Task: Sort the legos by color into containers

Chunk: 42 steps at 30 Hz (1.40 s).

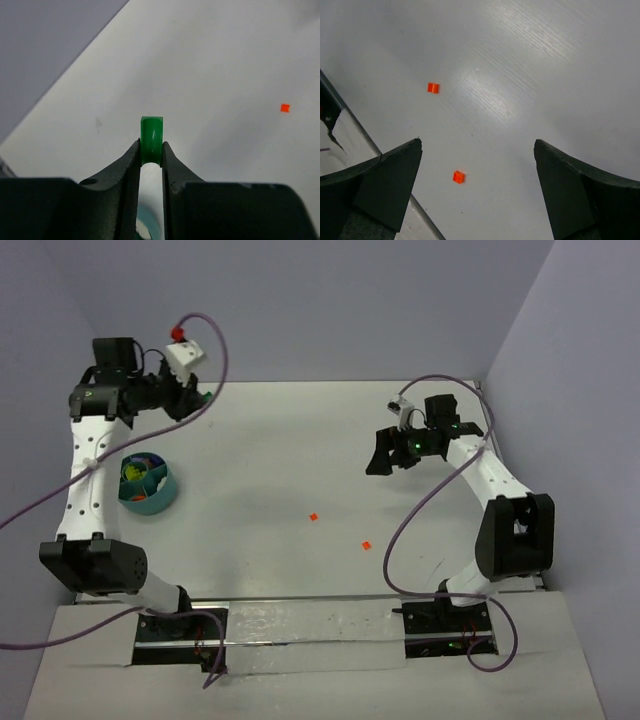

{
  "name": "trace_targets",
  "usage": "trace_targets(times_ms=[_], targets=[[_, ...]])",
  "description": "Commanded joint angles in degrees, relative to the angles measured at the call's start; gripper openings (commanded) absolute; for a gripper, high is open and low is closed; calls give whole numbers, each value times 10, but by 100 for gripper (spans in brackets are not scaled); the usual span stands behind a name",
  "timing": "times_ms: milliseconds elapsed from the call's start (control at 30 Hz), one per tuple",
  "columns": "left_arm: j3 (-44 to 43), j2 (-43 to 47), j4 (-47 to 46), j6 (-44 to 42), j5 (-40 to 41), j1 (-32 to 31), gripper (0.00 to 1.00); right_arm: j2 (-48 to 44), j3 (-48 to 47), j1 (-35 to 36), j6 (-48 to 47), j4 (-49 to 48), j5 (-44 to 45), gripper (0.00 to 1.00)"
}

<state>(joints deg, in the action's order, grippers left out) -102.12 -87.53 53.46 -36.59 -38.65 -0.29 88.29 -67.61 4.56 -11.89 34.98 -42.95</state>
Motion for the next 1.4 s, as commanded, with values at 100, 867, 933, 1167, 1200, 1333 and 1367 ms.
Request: trace_targets(times_ms=[100,867,933,1167,1200,1333,1367], targets=[[-64,-74,186,28,26,196,0,71,-74,29,-2,-24,21,100],[-51,-199,223,-35,249,318,7,142,-126,33,7,-17,19,100],[-48,-205,215,-32,253,318,7,144,-130,33,7,-15,20,100],[-50,-231,212,-33,256,318,12,151,-140,33,3,-8,27,100],[-48,-232,208,-34,257,318,13,151,-140,33,3,-7,27,100],[-54,-244,200,-32,258,318,16,152,-141,33,2,-5,30,100],[-60,-249,200,-32,258,317,17,152,-142,34,2,-5,30,100]])
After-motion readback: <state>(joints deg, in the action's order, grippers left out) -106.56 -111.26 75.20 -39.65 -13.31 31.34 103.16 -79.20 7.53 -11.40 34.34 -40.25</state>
